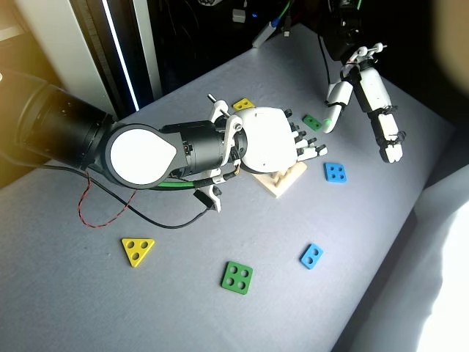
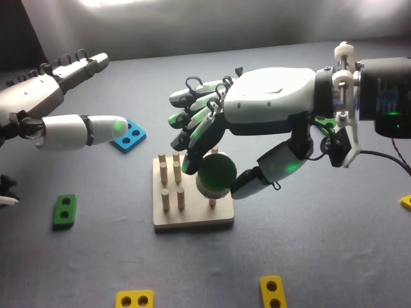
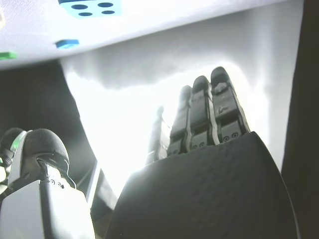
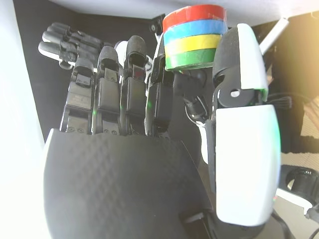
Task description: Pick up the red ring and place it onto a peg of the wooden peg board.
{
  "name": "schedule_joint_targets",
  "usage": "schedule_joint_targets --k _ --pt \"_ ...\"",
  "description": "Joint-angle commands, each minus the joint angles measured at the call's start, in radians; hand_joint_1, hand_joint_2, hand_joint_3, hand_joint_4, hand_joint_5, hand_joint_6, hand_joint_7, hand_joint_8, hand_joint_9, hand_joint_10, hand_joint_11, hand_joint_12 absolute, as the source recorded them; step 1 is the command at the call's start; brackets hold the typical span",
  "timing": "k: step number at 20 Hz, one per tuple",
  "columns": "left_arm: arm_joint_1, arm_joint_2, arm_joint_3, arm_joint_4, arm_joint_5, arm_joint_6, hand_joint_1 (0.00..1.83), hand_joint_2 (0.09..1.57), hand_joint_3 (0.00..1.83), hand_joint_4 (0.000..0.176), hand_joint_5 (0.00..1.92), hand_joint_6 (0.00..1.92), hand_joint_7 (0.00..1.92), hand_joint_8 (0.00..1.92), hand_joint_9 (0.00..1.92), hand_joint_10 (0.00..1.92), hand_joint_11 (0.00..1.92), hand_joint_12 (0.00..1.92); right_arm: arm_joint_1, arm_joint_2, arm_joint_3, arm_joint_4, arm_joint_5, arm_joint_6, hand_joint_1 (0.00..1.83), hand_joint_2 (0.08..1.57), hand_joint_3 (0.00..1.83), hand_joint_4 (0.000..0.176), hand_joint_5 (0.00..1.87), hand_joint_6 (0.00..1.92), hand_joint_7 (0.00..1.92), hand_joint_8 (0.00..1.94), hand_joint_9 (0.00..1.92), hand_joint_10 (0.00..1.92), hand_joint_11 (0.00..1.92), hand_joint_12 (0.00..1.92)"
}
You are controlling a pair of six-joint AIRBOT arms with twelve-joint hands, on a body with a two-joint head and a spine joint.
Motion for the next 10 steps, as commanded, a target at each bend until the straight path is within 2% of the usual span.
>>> schedule_joint_targets --k 1,2,3,6,9,10 --pt "-0.013 -0.005 0.007 -0.002 -0.123 -0.005 0.33 1.0 0.0 0.159 0.02 0.0 0.0 0.0 0.0 0.0 0.0 0.0 0.018 -0.006 0.005 0.056 0.057 0.001 1.15 1.1 0.0 0.0 1.01 0.96 0.52 0.0 0.23 0.0 0.03 0.05" --pt "-0.013 -0.005 0.007 -0.002 -0.123 -0.005 0.33 1.0 0.0 0.156 0.02 0.0 0.0 0.0 0.0 0.0 0.0 0.0 0.016 -0.011 0.01 0.056 0.054 0.001 1.15 1.1 0.0 0.0 1.0 0.98 0.52 0.0 0.23 0.0 0.01 0.2" --pt "-0.013 -0.005 0.007 -0.001 -0.123 -0.005 0.32 1.0 0.0 0.148 0.02 0.0 0.0 0.0 0.0 0.0 0.0 0.0 0.014 -0.017 0.018 0.056 0.048 0.001 1.15 1.11 0.0 0.0 0.99 0.99 0.5 0.0 0.21 0.0 0.0 0.24" --pt "-0.015 -0.004 0.007 0.0 -0.123 -0.005 0.34 1.0 0.0 0.137 0.02 0.0 0.0 0.0 0.0 0.0 0.0 0.0 0.01 -0.025 0.029 0.056 0.04 0.001 1.13 1.12 0.0 0.0 0.97 1.02 0.48 0.0 0.2 0.0 0.0 0.19" --pt "-0.015 -0.004 0.007 0.0 -0.123 -0.005 0.34 1.0 0.0 0.13 0.02 0.0 0.0 0.0 0.0 0.0 0.0 0.0 0.005 -0.035 0.039 0.055 0.035 0.004 1.12 1.12 0.0 0.0 0.97 1.01 0.49 0.0 0.21 0.0 0.0 0.3" --pt "-0.016 -0.004 0.007 0.0 -0.123 -0.005 0.34 1.0 0.0 0.12 0.02 0.0 0.0 0.0 0.0 0.0 0.0 0.0 0.003 -0.037 0.039 0.055 0.033 0.004 1.11 1.12 0.0 0.0 0.96 1.04 0.48 0.0 0.2 0.0 0.0 0.26"
